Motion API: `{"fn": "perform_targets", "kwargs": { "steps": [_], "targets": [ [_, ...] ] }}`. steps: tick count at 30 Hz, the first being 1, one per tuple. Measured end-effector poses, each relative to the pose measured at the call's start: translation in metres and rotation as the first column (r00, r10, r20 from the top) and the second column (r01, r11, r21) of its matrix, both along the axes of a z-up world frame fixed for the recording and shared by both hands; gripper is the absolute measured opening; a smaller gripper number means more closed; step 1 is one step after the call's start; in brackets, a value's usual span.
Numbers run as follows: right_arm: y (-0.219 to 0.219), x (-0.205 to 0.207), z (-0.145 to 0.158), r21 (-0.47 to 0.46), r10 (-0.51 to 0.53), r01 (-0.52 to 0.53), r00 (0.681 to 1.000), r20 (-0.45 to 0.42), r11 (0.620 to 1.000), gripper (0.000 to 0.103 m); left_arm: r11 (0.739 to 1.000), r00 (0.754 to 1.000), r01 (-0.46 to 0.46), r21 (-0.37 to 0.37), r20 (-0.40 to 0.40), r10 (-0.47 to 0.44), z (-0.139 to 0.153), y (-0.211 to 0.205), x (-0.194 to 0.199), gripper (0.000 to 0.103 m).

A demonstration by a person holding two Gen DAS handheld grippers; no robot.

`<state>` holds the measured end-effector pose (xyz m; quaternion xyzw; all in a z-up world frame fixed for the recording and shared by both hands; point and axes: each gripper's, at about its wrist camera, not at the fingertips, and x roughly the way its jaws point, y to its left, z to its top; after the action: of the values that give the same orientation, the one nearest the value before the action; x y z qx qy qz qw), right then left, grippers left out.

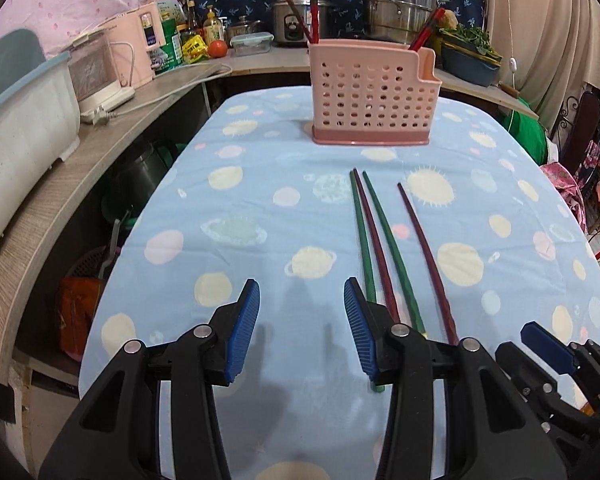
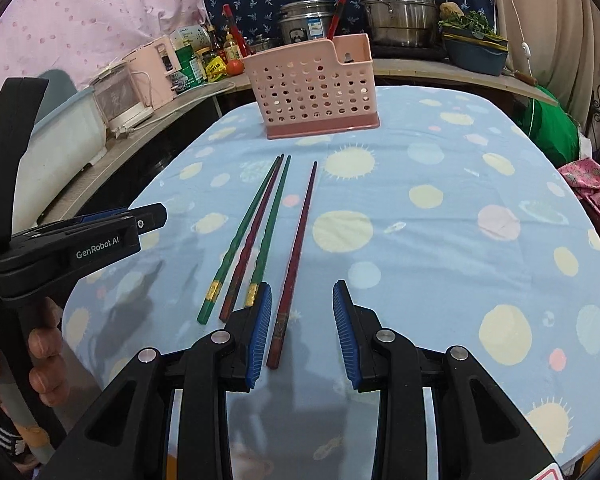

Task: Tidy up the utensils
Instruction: 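Move both open tools back down toward the remaining chopsticks, then grasp a dark red chopstick with the right tool while the left tool grasps a green chopstick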

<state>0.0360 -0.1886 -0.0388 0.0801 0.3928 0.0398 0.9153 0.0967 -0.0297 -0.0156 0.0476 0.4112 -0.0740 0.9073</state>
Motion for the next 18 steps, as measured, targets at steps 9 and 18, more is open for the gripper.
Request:
{"fn": "perform_targets", "kwargs": {
  "steps": [9, 18],
  "targets": [
    [0.014, 0.000, -0.024, -0.003, 0.027, -0.028, 0.999, -0.046, 1.000, 0.032, 1.000, 0.997, -0.015, 0.000, -0.070, 0.015, -0.027, 0.007, -0.009, 0.042],
    [0.018, 0.002, -0.033, -0.045, 0.019, -0.021, 0.999, -0.043, 0.999, 0.028, 1.000, 0.995, -0.011, 0.003, -0.102, 0.011, -0.039, 0.007, -0.013, 0.046]
  ]
}}
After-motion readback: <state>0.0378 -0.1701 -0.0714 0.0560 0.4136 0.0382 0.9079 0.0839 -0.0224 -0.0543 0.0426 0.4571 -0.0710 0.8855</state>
